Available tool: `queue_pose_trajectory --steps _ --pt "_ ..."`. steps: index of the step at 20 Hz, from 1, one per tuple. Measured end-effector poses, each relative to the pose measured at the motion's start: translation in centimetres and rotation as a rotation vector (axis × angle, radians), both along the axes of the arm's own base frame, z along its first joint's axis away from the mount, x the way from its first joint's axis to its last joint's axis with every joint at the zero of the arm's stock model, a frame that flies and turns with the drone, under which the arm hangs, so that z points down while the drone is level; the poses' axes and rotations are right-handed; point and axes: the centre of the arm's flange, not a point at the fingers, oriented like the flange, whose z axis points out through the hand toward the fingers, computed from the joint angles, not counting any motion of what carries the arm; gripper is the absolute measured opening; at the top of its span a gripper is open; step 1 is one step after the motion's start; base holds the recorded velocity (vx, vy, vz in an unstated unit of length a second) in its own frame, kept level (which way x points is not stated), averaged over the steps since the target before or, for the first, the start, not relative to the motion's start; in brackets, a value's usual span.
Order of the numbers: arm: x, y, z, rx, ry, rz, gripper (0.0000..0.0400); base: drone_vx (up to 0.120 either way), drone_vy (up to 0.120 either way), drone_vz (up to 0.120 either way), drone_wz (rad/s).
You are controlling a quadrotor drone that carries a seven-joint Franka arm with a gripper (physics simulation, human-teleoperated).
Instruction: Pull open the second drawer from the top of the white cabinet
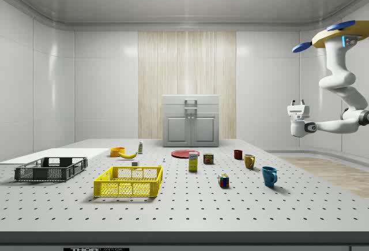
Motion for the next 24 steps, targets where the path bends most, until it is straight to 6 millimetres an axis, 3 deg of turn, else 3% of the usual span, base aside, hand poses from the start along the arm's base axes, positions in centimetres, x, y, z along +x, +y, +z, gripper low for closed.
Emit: queue_pose_trajectory --steps 5,13,15,19,24 --pt "-0.4 0.0 3.7 0.000 -0.004 0.000 0.0322 0.000 0.000 0.000 0.000" --pt "-0.1 0.0 7.8 0.000 -0.010 0.000 0.0303 0.000 0.000 0.000 0.000" --pt "-0.1 -2.4 8.0 0.258 -0.009 -0.003 0.0304 0.040 -0.040 0.000 0.000" --pt "0.0 -7.4 5.4 0.847 -0.004 0.000 0.0307 0.120 -0.120 0.080 0.000" --pt "0.1 -9.5 2.2 1.265 -0.002 0.003 0.0304 0.120 -0.120 0.024 0.000"
